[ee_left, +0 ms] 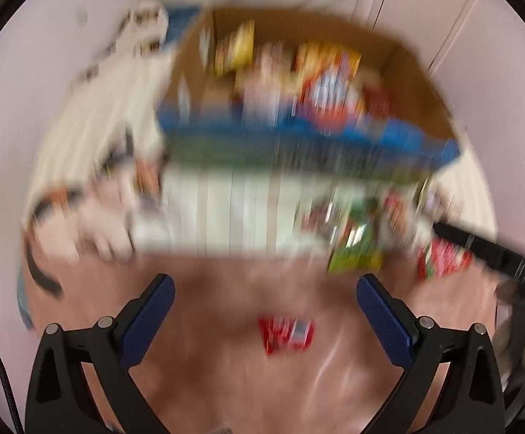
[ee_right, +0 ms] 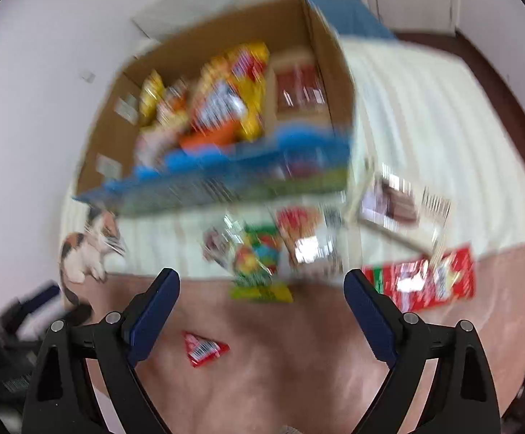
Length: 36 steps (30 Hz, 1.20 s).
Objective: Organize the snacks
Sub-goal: 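Grasp the small red packet with the left tool while the right tool grasps the clear cookie bag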
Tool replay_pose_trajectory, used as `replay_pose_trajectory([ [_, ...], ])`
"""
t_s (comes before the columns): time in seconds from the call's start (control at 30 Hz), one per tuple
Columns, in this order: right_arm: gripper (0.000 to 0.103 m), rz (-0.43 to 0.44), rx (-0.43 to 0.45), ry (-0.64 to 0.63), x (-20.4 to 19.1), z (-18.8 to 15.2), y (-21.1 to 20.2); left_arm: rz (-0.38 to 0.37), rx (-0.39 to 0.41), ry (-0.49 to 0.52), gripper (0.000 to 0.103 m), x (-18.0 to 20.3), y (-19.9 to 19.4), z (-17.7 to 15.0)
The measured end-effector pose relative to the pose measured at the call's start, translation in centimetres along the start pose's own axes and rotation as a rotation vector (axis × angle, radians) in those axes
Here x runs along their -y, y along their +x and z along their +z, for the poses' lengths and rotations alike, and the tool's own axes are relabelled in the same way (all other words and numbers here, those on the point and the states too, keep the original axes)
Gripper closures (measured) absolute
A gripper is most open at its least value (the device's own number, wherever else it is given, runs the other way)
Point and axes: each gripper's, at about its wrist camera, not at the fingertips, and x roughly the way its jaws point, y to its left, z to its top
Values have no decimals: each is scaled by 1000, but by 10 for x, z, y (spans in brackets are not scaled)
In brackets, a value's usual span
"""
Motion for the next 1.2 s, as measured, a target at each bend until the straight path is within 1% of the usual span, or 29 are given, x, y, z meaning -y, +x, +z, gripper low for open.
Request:
replay_pose_trajectory([
  [0.1, 9, -21, -52, 11, 15, -15, 29, -34, -141, -70, 0, -4, 46, -33],
  [0.13, 9, -23, -61, 13, 17, -17, 34, -63, -201, -106, 0, -5, 65, -44],
  [0.2, 9, -32, -86, 7, 23, -20, 46, -114, -264, -163, 0, -5, 89, -56],
  [0.3, 9, -50, -92, -12, 26, -14, 54, -191, -327, -254, 1, -4, 119, -65],
  [0.33, 9, -58, -93, -17, 28, -11, 58, -227, -334, -280, 2, -4, 127, -65],
  [0.37, 9, -62, -94, -20, 29, -7, 61, -263, -337, -316, 10, -4, 134, -65],
  [0.4, 9, -61, -94, -18, 30, -3, 64, -269, -335, -333, 18, -4, 138, -65],
  [0.43, 8, -61, -97, -15, 33, 2, 68, -279, -327, -350, 28, -4, 141, -64],
  [0.5, 9, -68, -99, 1, 38, 12, 77, -267, -307, -364, 43, -5, 143, -61],
  [0.53, 9, -68, -102, 13, 41, 18, 83, -267, -299, -375, 48, -5, 142, -60],
  [0.6, 9, -61, -129, 42, 47, 27, 98, -290, -292, -401, 49, -8, 141, -57],
  [0.67, 11, -43, -161, 84, 53, 32, 115, -280, -280, -399, 49, -9, 138, -55],
  [0.7, 19, -39, -138, 100, 56, 33, 117, -276, -276, -396, 50, -10, 138, -55],
  [0.73, 32, -50, -130, 98, 56, 34, 119, -269, -271, -392, 50, -10, 136, -54],
  [0.8, 44, -45, -144, 72, 54, 32, 119, -256, -263, -389, 50, -11, 133, -54],
  [0.87, 45, -32, -157, 60, 54, 28, 118, -252, -262, -385, 50, -11, 133, -44],
  [1.0, 46, -32, -178, 32, 54, 7, 112, -243, -258, -363, 50, -9, 128, -39],
  [1.1, 46, -30, -171, 17, 52, -13, 103, -244, -244, -341, 50, -4, 121, -34],
  [1.2, 46, -2, -160, 37, 49, -28, 91, -242, -218, -299, 51, 2, 107, -24],
])
